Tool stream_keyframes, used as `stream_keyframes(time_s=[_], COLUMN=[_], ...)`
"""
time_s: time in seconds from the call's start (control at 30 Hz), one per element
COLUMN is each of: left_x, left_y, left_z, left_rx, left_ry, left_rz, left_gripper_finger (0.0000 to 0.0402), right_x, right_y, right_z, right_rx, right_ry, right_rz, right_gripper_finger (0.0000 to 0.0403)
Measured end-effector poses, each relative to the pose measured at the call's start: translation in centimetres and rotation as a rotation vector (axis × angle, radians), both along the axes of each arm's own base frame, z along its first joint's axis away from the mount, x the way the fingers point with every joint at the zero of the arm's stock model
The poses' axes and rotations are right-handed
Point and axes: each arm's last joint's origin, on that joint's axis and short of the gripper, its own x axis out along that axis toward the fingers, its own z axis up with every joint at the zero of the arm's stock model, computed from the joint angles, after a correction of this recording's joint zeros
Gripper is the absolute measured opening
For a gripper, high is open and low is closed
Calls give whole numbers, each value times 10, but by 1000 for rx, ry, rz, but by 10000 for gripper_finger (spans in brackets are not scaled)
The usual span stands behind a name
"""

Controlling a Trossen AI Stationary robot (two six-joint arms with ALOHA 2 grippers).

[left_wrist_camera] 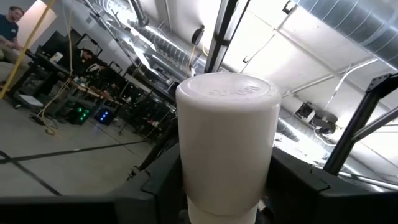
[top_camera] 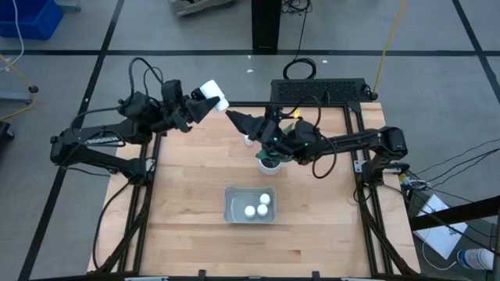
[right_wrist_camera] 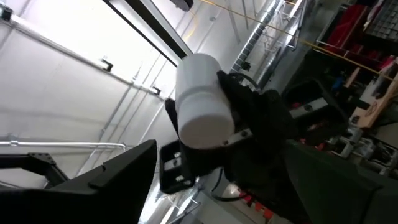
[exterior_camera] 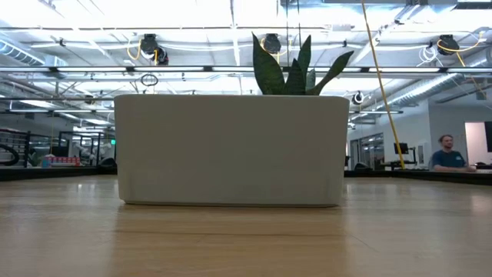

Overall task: Pick and place pill bottles into a basket
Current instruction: Put the white pill bottle into the white bin

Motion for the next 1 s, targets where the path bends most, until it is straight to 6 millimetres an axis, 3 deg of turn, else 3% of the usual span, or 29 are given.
stream_keyframes(time_s=[0.17,0.33,0.6,0.8,1.0], left_x=[1,1,2,6,7], left_y=[-2,-5,-5,-4,-3], left_z=[-1,-1,-2,-5,-7], left_rx=[2,5,16,16,15], left_ry=[6,16,25,47,53], left_rz=[-14,-8,7,8,20], left_gripper_finger=[182,206,181,207,181], right_x=[6,6,8,8,10], right_y=[-1,-2,-4,-5,-5], right_z=[4,14,14,14,12], right_rx=[-10,-28,-28,-30,-24], right_ry=[-12,-34,-2,0,21], right_rz=[-10,-21,-1,-7,-4], right_gripper_finger=[337,338,338,332,329])
